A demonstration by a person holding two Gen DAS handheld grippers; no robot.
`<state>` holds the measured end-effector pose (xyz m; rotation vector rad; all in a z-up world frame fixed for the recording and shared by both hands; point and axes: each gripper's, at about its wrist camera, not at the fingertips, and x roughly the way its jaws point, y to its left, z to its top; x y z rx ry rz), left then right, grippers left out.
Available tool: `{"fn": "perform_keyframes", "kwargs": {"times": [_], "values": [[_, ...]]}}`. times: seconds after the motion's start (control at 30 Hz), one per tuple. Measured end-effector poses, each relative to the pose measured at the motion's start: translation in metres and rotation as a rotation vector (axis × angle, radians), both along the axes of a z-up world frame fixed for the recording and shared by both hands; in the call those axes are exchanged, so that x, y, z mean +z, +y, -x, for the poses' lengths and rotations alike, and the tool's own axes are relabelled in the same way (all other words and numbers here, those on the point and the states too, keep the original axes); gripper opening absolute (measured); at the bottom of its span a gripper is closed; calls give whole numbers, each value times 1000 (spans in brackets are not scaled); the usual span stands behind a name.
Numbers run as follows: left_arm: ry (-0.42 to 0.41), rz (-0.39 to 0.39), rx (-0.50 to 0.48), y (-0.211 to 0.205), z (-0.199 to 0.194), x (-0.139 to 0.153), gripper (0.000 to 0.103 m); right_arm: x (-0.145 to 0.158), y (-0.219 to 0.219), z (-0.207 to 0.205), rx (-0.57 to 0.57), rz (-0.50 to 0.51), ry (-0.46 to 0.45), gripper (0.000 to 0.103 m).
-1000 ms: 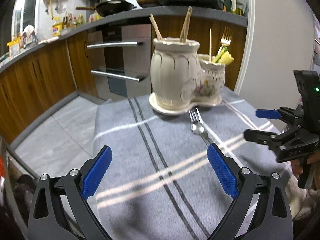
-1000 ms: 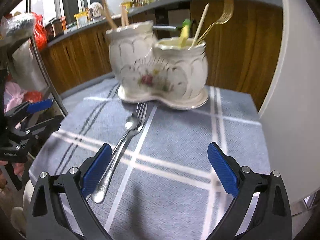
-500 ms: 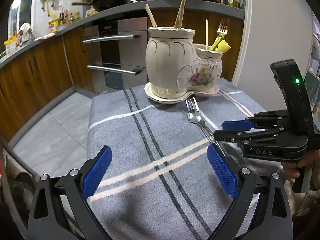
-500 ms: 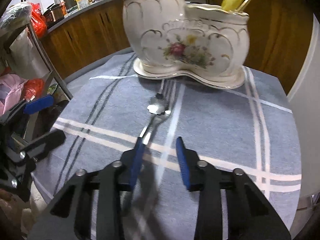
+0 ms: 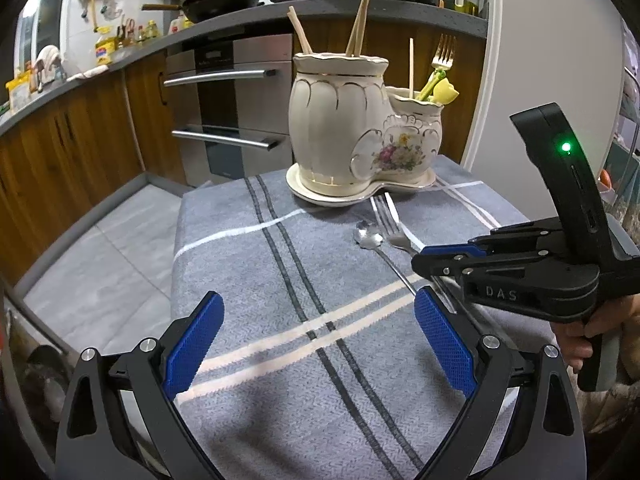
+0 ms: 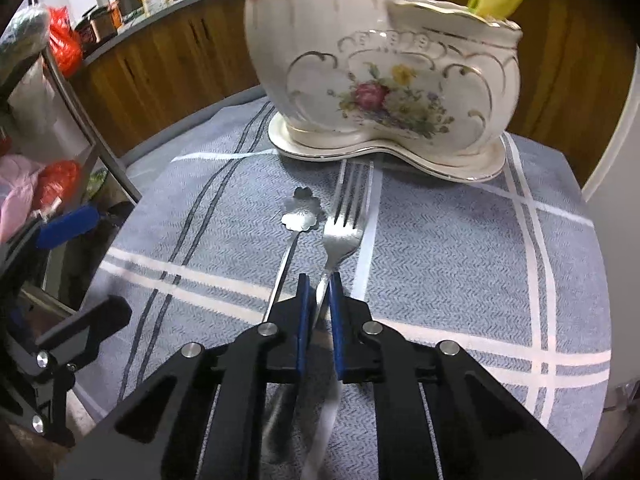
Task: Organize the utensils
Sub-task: 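Grasp the silver spoon handle with the left tool while the right tool grasps the silver fork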
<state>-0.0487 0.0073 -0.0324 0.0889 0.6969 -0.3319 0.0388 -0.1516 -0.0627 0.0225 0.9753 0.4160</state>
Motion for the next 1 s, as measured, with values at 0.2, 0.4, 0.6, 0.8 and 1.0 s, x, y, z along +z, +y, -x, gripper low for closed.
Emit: {"fn": "perform_keyframes", "kwargs": {"times": [0.2, 0.4, 0.6, 0.8, 1.0], "values": [[37, 2, -17, -19, -5, -4, 95, 11, -31, 13, -30, -43, -27, 5], [73, -69, -73, -61, -5, -19, 78, 14, -61, 22, -54, -59, -32, 5], [128, -124, -122, -81, -5, -31, 36, 9, -70, 28, -64, -76, -31, 5], [189, -131, -137, -65, -7, -26, 7, 9, -71, 29, -49, -86, -41, 5], [204, -146, -78, -36, -17, -22, 7, 4, -70, 28, -35, -40, -39, 5]]}}
